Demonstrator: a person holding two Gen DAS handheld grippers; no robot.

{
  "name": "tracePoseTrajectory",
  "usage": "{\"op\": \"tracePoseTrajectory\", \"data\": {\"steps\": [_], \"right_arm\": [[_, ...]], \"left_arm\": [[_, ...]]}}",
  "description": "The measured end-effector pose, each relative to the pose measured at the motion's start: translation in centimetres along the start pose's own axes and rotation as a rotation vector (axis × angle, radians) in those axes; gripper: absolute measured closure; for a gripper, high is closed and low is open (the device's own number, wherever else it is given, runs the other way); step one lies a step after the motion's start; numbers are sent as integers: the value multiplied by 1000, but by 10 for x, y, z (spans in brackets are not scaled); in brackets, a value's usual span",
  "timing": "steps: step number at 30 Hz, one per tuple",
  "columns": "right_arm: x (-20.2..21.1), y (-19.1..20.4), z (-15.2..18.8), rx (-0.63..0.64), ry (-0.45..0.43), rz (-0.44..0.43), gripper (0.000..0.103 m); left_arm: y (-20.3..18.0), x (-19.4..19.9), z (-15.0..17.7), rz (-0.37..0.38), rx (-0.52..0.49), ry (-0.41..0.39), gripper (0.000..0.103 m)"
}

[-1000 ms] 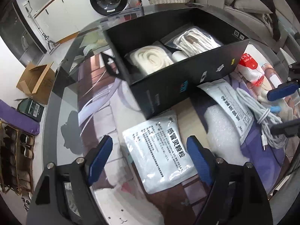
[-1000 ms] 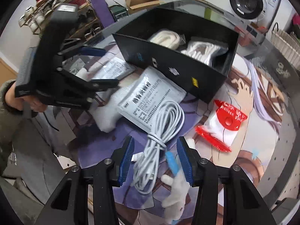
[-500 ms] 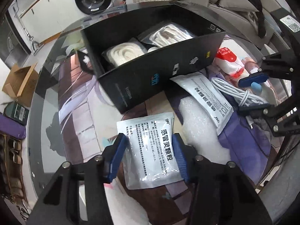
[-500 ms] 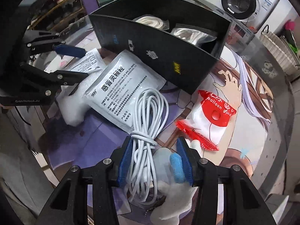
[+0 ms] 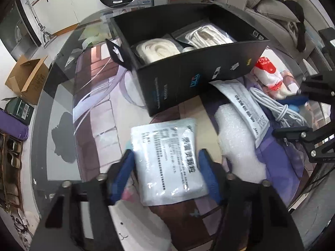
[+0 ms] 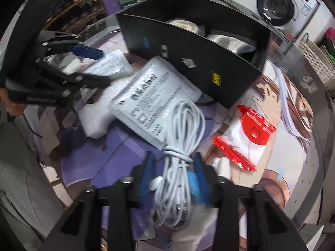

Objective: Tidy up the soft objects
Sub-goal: 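Grasp the coiled white cable with right tool while left tool grasps white printed packet, then lift the cable and packet and carry both over the black box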

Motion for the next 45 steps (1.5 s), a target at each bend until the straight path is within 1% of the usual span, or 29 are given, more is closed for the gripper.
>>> {"op": "tracePoseTrajectory", "data": {"steps": [1,2,3,7,10,12,16,20,23,25,28,30,31,33,34,38,40,41,43,45], "right_arm": [[1,2,2,2,-2,4,79],[2,3,2,5,-3,6,79],[1,3,2,8,-4,5,79],[7,-2,-3,-5,-23,11,79],[16,-5,-6,-16,-51,14,79],[20,-6,-8,-16,-66,12,79],[27,-6,-9,-20,-89,12,79],[44,-10,-12,-39,-147,7,79],[66,-10,-21,-47,-233,18,79],[86,-11,-29,-56,-314,27,79],[112,-8,-41,-76,-428,27,79],[125,-6,-50,-90,-495,12,79],[134,-3,-52,-89,-541,-2,79],[148,3,-55,-81,-605,3,79],[157,6,-58,-74,-654,9,79],[190,13,-59,-59,-816,28,79],[206,20,-57,-45,-889,23,79],[215,23,-55,-41,-933,47,79],[227,28,-52,-38,-994,65,79],[230,30,-50,-40,-1015,63,78]], "left_arm": [[1,0,1,-1,7,-1,54],[0,1,1,0,8,-6,63],[0,1,1,1,5,-11,67],[6,0,-1,18,9,-17,68],[7,3,-2,17,-4,-45,70],[3,9,-5,34,-14,-62,70],[-1,20,-9,26,-36,-105,71],[-3,34,-15,38,-42,-156,71],[-10,51,-19,47,-59,-213,71],[-11,62,-24,47,-68,-263,71],[-11,89,-36,0,-94,-392,71],[-13,109,-41,-5,-93,-484,71],[-12,116,-43,-4,-88,-513,71],[-12,133,-47,1,-77,-582,71],[-11,138,-48,2,-75,-605,71],[-13,162,-51,-31,-101,-726,71],[-14,172,-50,-41,-116,-772,70],[-13,177,-48,-45,-116,-787,70],[-11,183,-48,-22,-111,-807,70],[-8,189,-49,-29,-103,-837,70]]}}
Point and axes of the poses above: each gripper's, at about its wrist camera, not at the fingertips, and x roughly against the way its jaws point, y to its left, z to its underside, the point moved 10 cm from there along -x, roughly the way its jaws point, and after that the axes turned 1 degree about y, right-handed, at the moved point
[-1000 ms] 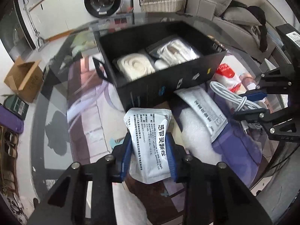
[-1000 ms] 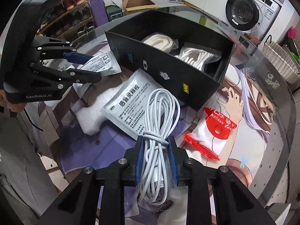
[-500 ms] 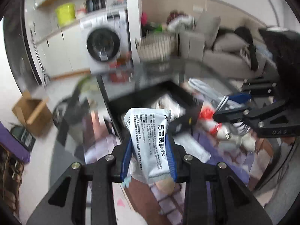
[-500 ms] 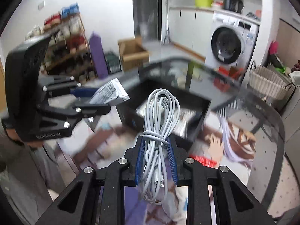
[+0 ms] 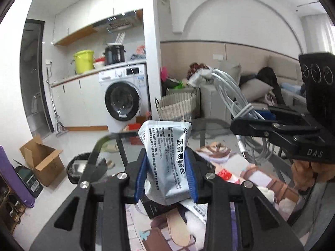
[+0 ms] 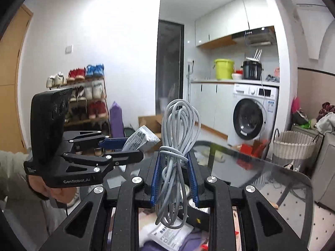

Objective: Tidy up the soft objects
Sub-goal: 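Lift the cable and packet and carry both over the black box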

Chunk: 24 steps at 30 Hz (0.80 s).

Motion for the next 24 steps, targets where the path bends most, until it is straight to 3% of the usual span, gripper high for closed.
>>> {"op": "tracePoseTrajectory", "data": {"steps": [24], "right_arm": [[-5,-2,0,4,-19,21,78]], "left_arm": [[0,1,-9,-8,28,-46,70]]}}
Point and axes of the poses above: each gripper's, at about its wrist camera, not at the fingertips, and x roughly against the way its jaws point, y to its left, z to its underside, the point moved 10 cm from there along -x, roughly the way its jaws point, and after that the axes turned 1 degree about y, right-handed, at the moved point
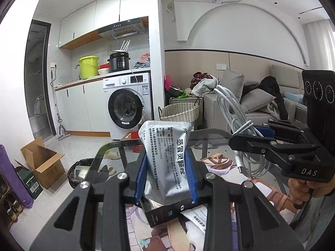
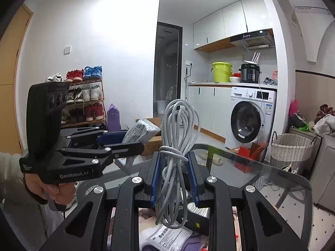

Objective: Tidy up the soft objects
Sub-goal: 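Lift the cable and packet and carry both over the black box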

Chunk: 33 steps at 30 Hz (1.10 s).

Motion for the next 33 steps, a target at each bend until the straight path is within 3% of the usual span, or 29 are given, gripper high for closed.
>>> {"op": "tracePoseTrajectory", "data": {"steps": [7,16,22,33], "right_arm": [[-23,-14,-19,-9,-21,26,79],[-78,-35,-39,-18,1,61,79],[-93,-51,-41,-43,3,92,79],[-100,-53,-32,-51,24,114,78]], "left_arm": [[4,-20,-18,-8,54,-17,70],[28,-52,-41,-81,117,-48,70],[46,-68,-37,-117,173,-23,70],[42,-72,-31,-117,159,-3,70]]}}
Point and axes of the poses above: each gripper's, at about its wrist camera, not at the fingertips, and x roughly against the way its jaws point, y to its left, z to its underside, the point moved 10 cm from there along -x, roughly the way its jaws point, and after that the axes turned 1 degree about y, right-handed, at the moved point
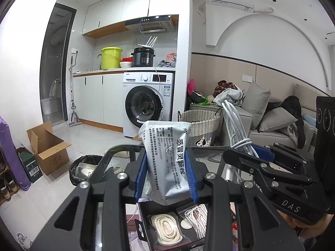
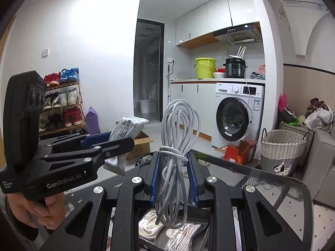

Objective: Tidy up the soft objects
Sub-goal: 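Lift the cable and packet and carry both over the black box, then lower packet into the box with left tool while right tool lowers cable in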

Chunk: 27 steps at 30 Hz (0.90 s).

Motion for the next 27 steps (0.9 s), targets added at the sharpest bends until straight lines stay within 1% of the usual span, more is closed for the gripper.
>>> {"op": "tracePoseTrajectory", "data": {"steps": [7,9,11,15,19,21,23,25,27], "right_arm": [[-16,1,14,-6,59,1,78],[-20,1,20,-8,82,-7,78],[-26,1,25,-2,102,0,78],[-38,-2,38,-4,159,12,78],[-53,-7,60,-5,241,30,78],[-60,-9,71,-17,283,17,78],[-68,-12,85,-33,338,16,78],[-74,-14,97,-42,379,18,79],[-80,-15,109,-50,423,10,79]], "left_arm": [[-4,-6,4,0,-16,26,70],[-2,-11,7,4,2,45,70],[2,-17,13,8,33,82,70],[5,-29,23,-4,31,133,70],[5,-43,39,-2,42,219,70],[5,-54,54,2,49,297,70],[4,-62,66,8,59,357,70],[4,-70,81,-5,62,424,70],[5,-76,92,-6,75,472,70]]}}
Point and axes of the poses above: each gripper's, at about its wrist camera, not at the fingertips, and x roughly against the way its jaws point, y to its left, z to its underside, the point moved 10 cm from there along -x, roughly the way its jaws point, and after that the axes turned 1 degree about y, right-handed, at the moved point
